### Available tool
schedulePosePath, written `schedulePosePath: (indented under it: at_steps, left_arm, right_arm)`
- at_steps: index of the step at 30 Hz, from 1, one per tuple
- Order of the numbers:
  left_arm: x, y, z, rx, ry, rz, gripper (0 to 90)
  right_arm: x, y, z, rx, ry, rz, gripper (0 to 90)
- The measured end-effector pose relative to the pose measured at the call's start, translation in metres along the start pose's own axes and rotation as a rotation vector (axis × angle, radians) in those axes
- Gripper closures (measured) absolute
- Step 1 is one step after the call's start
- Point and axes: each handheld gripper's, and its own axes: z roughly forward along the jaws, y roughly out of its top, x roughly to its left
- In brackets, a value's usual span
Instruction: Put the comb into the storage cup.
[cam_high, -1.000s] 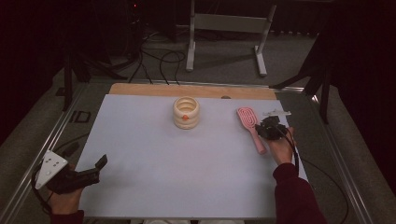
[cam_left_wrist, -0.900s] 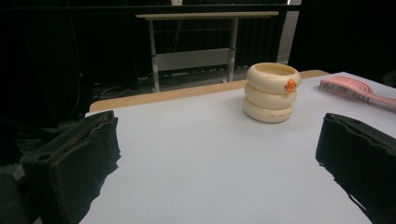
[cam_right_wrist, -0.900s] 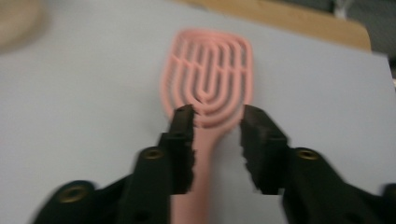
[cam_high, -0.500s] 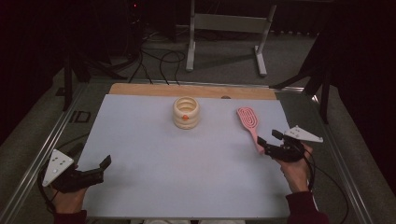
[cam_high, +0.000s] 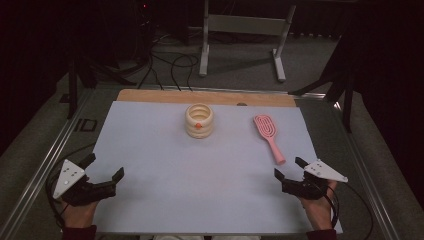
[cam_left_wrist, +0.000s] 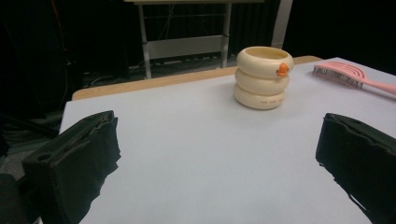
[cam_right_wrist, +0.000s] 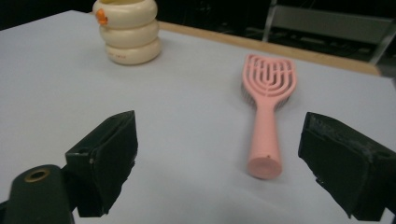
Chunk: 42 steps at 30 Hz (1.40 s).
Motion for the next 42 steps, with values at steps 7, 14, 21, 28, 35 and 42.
schedulePosePath:
  at_steps: [7,14,21,28,35,42]
  left_arm:
    - [-0.006,-0.003,0.008,0.012,-0.015,0.008,0.0]
    - [-0.007,-0.006,0.011,0.021,-0.01,0.012,0.0]
    - [-0.008,-0.008,0.013,0.023,-0.011,0.009,0.0]
    - [-0.008,-0.012,0.015,0.037,-0.013,-0.001,0.0]
    - [-0.008,-0.013,0.013,0.038,-0.001,-0.012,0.0]
    - [-0.008,-0.012,0.011,0.032,0.007,-0.004,0.0]
  right_arm:
    - [0.0,-0.004,-0.005,-0.03,-0.013,0.01,11.7]
    - [0.001,-0.003,-0.003,-0.039,-0.01,0.02,11.7]
    - [0.004,0.0,0.002,-0.04,-0.001,0.023,11.8]
    - [0.003,0.003,0.002,-0.03,-0.007,0.031,12.1]
    - [0.002,0.012,0.001,-0.009,0.016,0.062,12.0]
    - [0.001,0.023,0.008,0.027,0.009,0.06,11.8]
